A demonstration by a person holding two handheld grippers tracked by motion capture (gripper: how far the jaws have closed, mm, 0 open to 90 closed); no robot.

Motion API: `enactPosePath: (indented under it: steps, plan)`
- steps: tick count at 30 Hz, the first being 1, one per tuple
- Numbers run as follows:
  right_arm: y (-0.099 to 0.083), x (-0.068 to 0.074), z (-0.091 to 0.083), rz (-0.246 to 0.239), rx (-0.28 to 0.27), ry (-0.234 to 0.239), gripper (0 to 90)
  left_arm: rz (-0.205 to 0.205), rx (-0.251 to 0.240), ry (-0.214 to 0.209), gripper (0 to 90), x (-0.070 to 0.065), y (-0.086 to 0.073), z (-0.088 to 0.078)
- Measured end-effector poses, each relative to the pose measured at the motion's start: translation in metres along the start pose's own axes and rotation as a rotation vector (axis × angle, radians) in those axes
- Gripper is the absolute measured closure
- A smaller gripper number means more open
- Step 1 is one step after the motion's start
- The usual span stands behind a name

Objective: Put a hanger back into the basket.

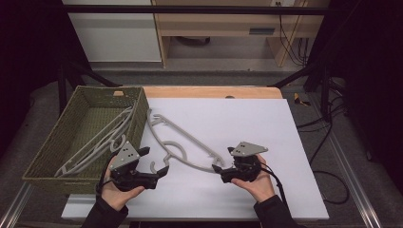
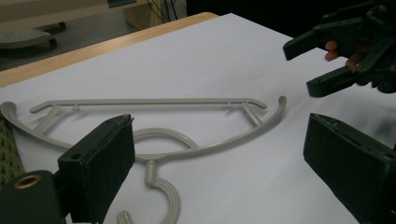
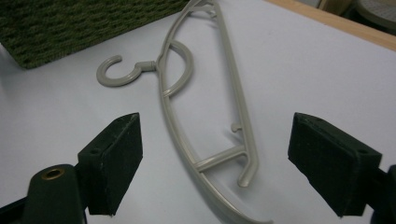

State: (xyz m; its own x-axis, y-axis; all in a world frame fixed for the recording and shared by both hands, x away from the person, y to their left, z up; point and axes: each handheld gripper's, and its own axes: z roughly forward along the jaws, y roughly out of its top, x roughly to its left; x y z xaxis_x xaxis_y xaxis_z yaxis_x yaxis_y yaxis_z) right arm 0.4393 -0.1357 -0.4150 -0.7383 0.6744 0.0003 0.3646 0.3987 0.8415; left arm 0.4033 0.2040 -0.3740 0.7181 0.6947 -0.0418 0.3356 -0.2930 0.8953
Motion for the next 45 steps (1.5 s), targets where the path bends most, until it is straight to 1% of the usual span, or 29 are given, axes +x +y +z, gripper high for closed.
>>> enactPosePath:
  steps: [2,3,5,7,9,11,13,14,15,17,18,19,21,23,24,25,28,29,31,32,34,35,37,40,41,42,43,45]
  plan:
    - [0.001,0.003,0.009,-0.02,0.019,0.004,20.0,0.0,0.001,-0.005,8.5,0.001,-0.001,0.0]
    - [0.002,0.006,0.013,-0.019,0.032,0.01,21.3,-0.002,0.001,-0.004,8.5,0.002,-0.001,0.0]
    - [0.003,0.009,0.022,-0.042,0.062,0.028,22.5,-0.002,-0.004,0.0,8.6,0.002,-0.001,-0.001]
    - [0.003,0.012,0.03,-0.055,0.089,0.034,25.2,-0.01,-0.004,0.004,8.7,0.004,-0.001,-0.002]
    - [0.004,0.013,0.038,-0.072,0.116,0.049,31.4,-0.017,-0.009,0.01,8.8,0.005,-0.001,-0.003]
    - [0.004,0.016,0.045,-0.07,0.149,0.046,35.5,-0.018,-0.011,0.011,9.1,0.006,-0.001,-0.004]
    - [0.004,0.017,0.051,-0.097,0.176,0.048,41.8,-0.018,-0.012,0.013,9.2,0.006,0.0,-0.005]
    - [0.004,0.018,0.053,-0.102,0.19,0.053,44.2,-0.017,-0.011,0.012,9.2,0.005,0.0,-0.005]
    - [0.003,0.018,0.056,-0.103,0.204,0.059,46.9,-0.015,-0.011,0.014,9.2,0.005,0.0,-0.005]
    - [0.002,0.017,0.061,-0.112,0.227,0.052,53.3,-0.012,-0.009,0.012,9.4,0.005,0.0,-0.004]
    - [0.002,0.018,0.063,-0.113,0.235,0.06,55.6,-0.012,-0.008,0.011,9.4,0.004,0.0,-0.004]
    - [0.002,0.018,0.065,-0.106,0.246,0.052,57.8,-0.012,-0.006,0.011,9.5,0.005,0.0,-0.003]
    - [0.001,0.016,0.068,-0.107,0.258,0.059,62.4,-0.015,-0.004,0.011,9.6,0.005,-0.001,-0.003]
    - [0.0,0.015,0.072,-0.091,0.283,0.066,64.8,-0.017,-0.002,0.014,9.7,0.006,-0.001,-0.003]
    - [-0.001,0.015,0.074,-0.092,0.287,0.07,66.4,-0.019,-0.002,0.014,9.8,0.006,-0.001,-0.003]
    - [-0.001,0.014,0.076,-0.104,0.297,0.076,68.2,-0.019,-0.003,0.015,9.8,0.006,-0.001,-0.004]
    - [-0.003,0.015,0.079,-0.109,0.303,0.067,73.7,-0.023,0.0,0.017,9.9,0.007,-0.001,-0.003]
    - [-0.004,0.015,0.079,-0.115,0.318,0.065,74.2,-0.024,0.0,0.018,9.9,0.007,-0.001,-0.003]
    - [-0.005,0.015,0.082,-0.126,0.314,0.058,76.6,-0.026,0.001,0.02,10.0,0.007,-0.002,-0.003]
    - [-0.005,0.014,0.082,-0.135,0.32,0.065,76.9,-0.026,0.001,0.021,10.0,0.008,-0.002,-0.003]
    - [-0.005,0.014,0.082,-0.138,0.319,0.075,77.2,-0.029,-0.001,0.023,10.1,0.008,-0.002,-0.003]
    - [-0.005,0.014,0.082,-0.145,0.32,0.068,77.2,-0.03,-0.001,0.023,10.2,0.008,-0.002,-0.003]
    - [-0.005,0.014,0.083,-0.155,0.321,0.076,77.2,-0.031,0.0,0.024,10.4,0.009,-0.002,-0.003]
    - [-0.004,0.014,0.085,-0.149,0.325,0.077,76.6,-0.029,0.0,0.022,10.4,0.008,-0.002,-0.003]
    - [-0.004,0.014,0.086,-0.158,0.329,0.075,76.1,-0.029,0.001,0.02,10.5,0.008,-0.002,-0.003]
    - [-0.005,0.013,0.087,-0.161,0.326,0.087,75.3,-0.029,0.001,0.02,10.5,0.008,-0.002,-0.003]
    - [-0.005,0.014,0.088,-0.161,0.338,0.083,74.9,-0.028,0.001,0.02,10.5,0.008,-0.002,-0.003]
    - [-0.005,0.012,0.088,-0.158,0.337,0.1,75.6,-0.03,0.0,0.02,10.5,0.008,-0.002,-0.003]
